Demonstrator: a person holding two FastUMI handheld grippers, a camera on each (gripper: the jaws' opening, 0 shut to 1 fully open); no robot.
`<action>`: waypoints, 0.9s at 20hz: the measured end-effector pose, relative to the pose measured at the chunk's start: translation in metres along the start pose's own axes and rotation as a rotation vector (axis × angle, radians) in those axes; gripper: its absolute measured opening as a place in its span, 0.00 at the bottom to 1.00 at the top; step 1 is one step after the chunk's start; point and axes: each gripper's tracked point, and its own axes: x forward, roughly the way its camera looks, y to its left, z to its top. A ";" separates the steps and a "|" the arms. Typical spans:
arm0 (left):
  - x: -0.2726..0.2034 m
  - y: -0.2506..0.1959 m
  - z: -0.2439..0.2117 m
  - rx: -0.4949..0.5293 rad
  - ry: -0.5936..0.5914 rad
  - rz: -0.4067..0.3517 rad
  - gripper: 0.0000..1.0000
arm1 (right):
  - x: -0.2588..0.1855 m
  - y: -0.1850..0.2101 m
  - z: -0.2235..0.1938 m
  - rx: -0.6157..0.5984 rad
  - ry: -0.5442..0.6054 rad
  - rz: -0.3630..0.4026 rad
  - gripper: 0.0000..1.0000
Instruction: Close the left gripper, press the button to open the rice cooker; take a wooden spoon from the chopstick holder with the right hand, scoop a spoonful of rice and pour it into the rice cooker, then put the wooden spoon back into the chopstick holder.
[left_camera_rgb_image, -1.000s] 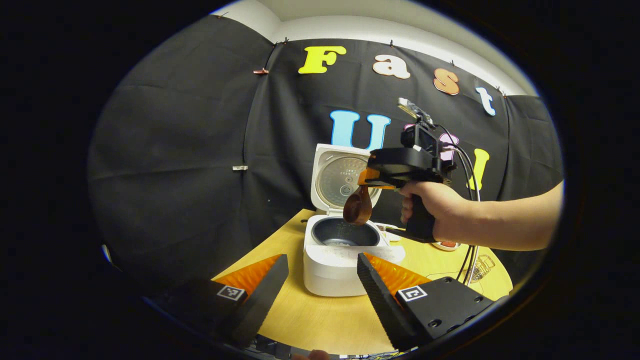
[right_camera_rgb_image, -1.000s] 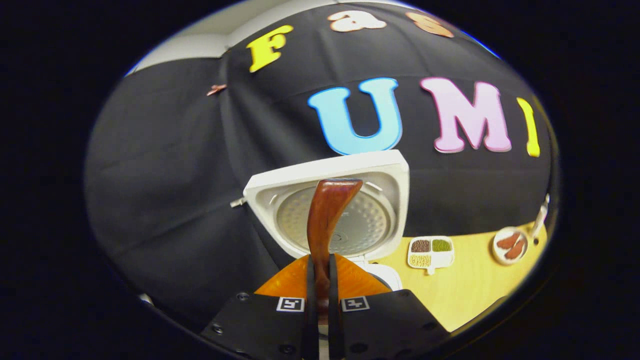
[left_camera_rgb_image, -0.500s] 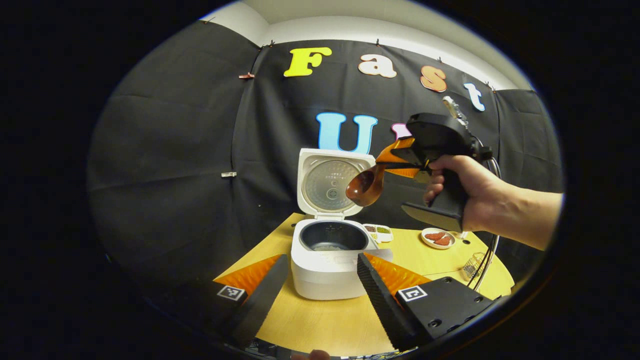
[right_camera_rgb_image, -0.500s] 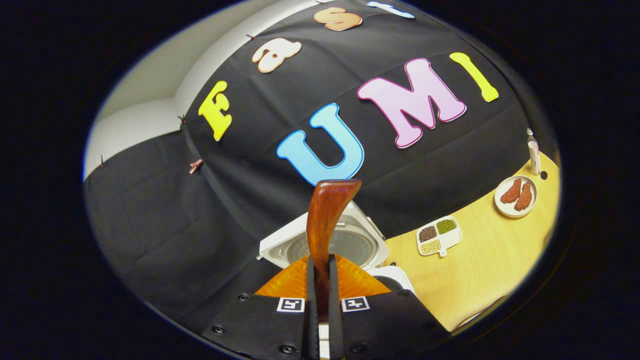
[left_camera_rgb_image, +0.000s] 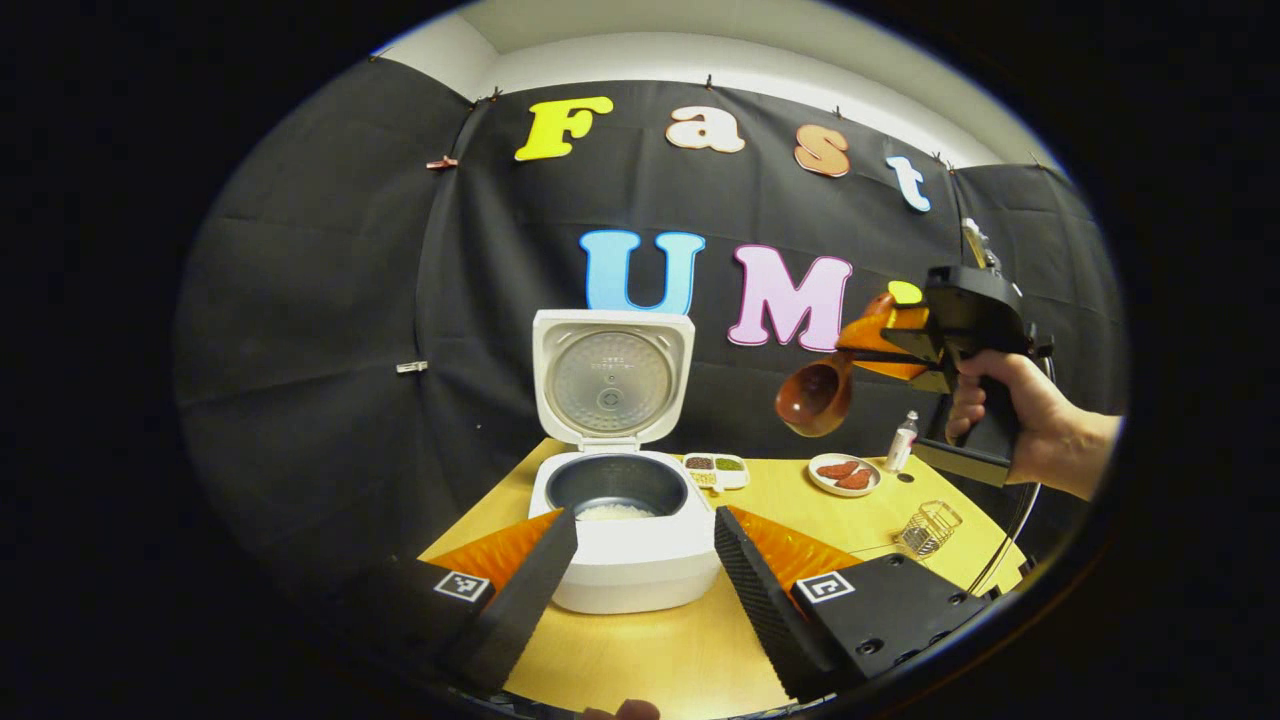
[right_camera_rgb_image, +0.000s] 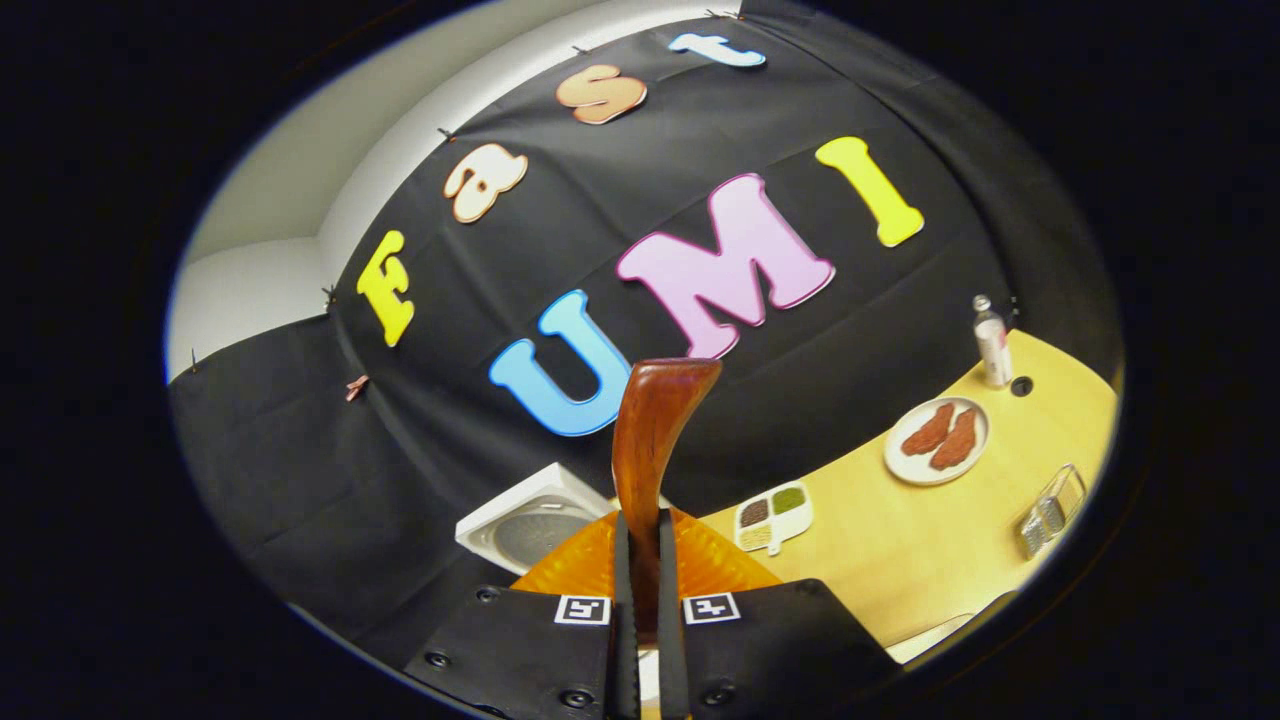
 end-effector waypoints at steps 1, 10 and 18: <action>0.001 -0.006 0.001 0.000 0.002 -0.009 0.95 | -0.008 -0.019 0.008 -0.006 -0.012 -0.028 0.12; 0.012 -0.048 0.004 -0.022 0.022 -0.047 0.95 | -0.068 -0.168 0.066 -0.149 -0.050 -0.214 0.12; 0.009 -0.055 0.018 -0.001 0.027 -0.016 0.95 | -0.091 -0.297 0.057 -0.189 0.003 -0.390 0.12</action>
